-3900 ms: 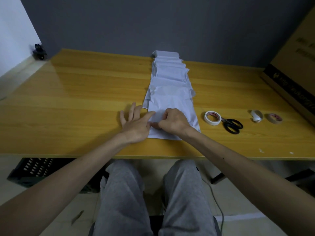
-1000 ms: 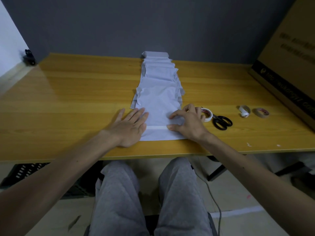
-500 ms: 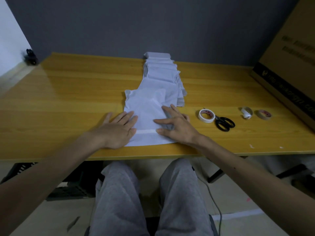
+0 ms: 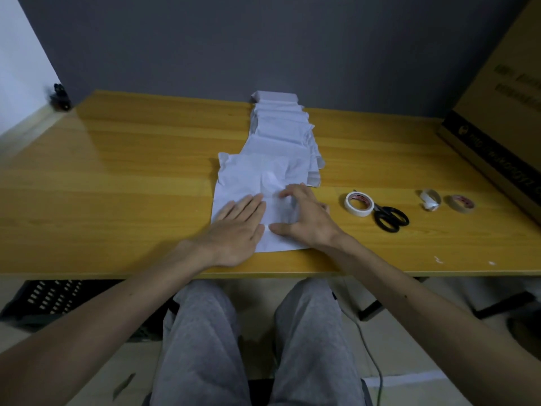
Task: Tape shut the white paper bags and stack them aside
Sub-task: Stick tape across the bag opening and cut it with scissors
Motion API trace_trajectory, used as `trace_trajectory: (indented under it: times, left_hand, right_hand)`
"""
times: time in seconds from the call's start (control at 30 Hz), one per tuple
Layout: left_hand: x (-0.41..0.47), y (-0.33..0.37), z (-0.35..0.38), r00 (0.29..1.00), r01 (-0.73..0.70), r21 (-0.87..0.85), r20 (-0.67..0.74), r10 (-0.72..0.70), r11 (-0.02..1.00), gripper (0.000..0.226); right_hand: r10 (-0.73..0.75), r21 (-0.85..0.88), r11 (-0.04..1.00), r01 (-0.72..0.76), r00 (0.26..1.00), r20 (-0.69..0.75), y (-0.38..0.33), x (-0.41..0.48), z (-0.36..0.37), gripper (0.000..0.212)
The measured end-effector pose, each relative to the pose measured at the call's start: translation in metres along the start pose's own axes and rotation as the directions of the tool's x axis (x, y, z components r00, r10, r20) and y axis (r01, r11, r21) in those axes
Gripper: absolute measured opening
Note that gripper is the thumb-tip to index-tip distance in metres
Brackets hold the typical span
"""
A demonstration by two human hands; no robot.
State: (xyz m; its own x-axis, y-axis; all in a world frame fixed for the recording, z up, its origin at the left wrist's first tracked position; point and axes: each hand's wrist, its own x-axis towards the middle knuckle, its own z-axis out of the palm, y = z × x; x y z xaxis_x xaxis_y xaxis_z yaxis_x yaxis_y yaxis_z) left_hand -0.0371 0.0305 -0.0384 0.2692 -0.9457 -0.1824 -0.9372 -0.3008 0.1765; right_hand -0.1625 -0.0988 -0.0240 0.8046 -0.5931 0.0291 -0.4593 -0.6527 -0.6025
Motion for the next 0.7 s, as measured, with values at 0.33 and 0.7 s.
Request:
trace_trajectory:
  times: [0.33,0.7]
  left_hand:
    - [-0.003,-0.001,0.002,0.999,-0.015,0.039,-0.037,0.017,0.999,0.055]
    - [-0.003,-0.001,0.002,0.999,-0.027,0.035,-0.032,0.028,0.999,0.054]
  right_hand:
    - [0.244,-0.088,0.968,-0.235,0.964,0.106,0.005,0.012,-0.013,0.124]
    - [0.233,-0.02,0.973,-0.232,0.965,0.121,0.026,0.001,-0.033,0.109]
